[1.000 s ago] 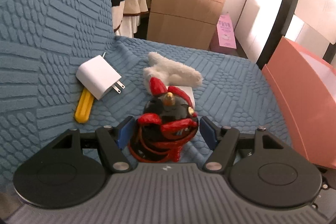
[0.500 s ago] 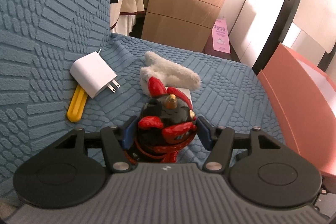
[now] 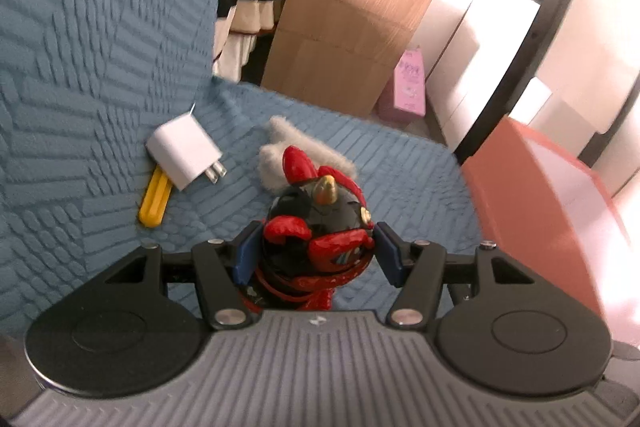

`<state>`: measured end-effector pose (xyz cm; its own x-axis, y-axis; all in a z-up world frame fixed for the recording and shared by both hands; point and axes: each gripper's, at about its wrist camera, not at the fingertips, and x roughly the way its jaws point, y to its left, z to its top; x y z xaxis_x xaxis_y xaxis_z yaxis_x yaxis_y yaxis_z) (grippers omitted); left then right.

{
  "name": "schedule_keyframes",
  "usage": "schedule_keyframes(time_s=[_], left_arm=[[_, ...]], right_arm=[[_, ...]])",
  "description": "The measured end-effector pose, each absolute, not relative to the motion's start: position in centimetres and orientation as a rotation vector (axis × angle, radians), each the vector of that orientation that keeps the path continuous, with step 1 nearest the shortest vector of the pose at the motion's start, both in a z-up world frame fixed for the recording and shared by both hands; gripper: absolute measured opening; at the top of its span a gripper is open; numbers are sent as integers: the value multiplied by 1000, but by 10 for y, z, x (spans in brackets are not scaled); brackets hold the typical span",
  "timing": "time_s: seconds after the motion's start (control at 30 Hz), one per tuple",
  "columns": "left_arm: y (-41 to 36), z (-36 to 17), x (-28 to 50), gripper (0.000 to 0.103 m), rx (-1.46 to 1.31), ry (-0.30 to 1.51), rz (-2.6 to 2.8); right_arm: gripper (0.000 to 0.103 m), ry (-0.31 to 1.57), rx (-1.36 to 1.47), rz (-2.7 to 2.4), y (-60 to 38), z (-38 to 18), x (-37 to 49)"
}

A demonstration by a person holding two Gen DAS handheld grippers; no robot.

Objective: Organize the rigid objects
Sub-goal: 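Carry the figurine in the left tool and USB stick in the right tool over the pink box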

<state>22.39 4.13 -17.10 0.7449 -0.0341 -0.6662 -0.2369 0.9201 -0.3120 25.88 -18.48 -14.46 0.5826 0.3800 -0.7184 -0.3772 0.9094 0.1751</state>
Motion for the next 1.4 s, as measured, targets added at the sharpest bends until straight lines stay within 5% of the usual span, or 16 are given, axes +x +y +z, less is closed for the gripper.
schedule_keyframes(time_s=[0.93,1.4], left_arm=[[-57,11,223,65,-438,613,-77],[-171,50,285,65,-421,592,-179]], right_arm=[[26,616,88,455,-264,32,260],[26,599,114,345,-361,43,286]])
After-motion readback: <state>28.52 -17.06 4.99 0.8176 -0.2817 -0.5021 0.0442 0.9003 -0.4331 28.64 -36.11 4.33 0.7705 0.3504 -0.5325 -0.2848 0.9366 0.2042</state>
